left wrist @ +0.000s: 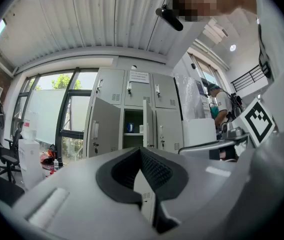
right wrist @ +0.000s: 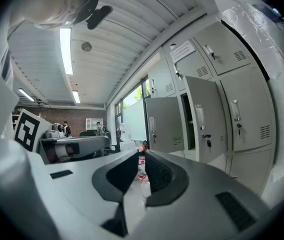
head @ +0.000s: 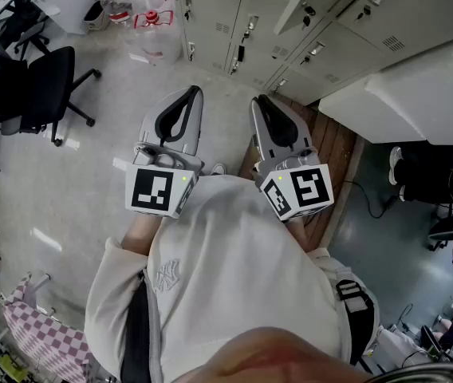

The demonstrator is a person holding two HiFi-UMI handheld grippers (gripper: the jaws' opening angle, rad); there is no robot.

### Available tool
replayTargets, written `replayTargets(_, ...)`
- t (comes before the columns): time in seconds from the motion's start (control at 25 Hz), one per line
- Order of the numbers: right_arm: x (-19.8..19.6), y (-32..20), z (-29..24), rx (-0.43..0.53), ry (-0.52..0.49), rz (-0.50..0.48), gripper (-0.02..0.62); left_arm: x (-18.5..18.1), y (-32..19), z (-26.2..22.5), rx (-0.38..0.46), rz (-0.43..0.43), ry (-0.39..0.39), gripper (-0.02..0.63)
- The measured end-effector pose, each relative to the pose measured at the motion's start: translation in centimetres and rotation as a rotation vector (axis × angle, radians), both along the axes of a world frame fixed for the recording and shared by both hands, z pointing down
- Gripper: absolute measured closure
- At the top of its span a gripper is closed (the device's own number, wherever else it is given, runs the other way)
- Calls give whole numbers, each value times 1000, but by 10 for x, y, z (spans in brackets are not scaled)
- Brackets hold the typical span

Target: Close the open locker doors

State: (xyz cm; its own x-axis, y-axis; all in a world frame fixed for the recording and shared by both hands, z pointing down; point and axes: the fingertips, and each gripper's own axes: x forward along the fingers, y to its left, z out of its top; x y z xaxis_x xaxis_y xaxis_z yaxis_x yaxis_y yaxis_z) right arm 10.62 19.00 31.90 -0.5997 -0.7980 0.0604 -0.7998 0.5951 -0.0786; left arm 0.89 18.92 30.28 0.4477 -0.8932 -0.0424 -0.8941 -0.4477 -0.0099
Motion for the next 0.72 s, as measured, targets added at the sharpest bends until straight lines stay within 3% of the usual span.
replayTargets(0.56,-6,5,2,-1,3,-40,554,-5,6,5,4,-27,-13,604)
replayTargets(0.72,-7,6,-1,-6,-52,-48,554,-6,9,7,-5,-32,-12,604)
